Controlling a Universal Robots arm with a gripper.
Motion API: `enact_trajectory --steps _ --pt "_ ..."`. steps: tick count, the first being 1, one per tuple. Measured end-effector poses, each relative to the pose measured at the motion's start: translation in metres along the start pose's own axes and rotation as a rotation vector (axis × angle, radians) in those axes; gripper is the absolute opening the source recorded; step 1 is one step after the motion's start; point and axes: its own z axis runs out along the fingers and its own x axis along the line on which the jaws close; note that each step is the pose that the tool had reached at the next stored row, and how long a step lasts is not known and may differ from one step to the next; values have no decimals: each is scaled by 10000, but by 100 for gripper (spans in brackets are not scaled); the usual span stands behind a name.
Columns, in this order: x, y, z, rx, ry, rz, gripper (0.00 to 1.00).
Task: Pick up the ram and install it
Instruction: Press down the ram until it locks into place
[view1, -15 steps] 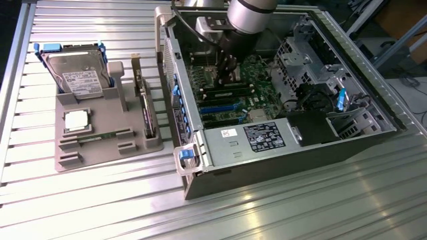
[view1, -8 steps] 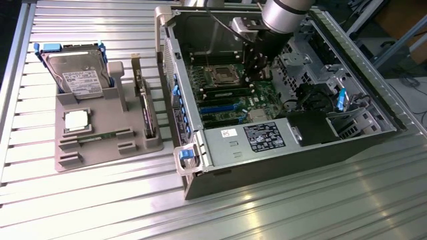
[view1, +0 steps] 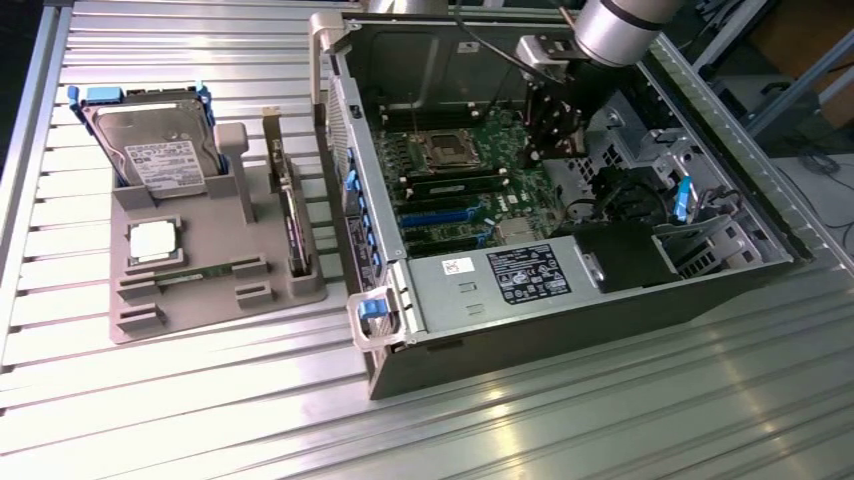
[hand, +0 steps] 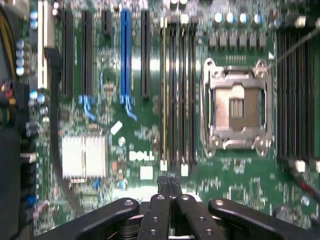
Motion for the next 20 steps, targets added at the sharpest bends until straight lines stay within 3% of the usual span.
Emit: enact_trajectory --steps 2,7,14,15,20 --pt "0 -89 -11 0 0 0 10" --pt "-1 -154 -146 -1 1 2 10" --pt "-2 -127 -789 0 -13 1 10" --pt "-2 -125 -818 0 -36 0 10" --pt "-2 -124 -820 0 -34 0 10"
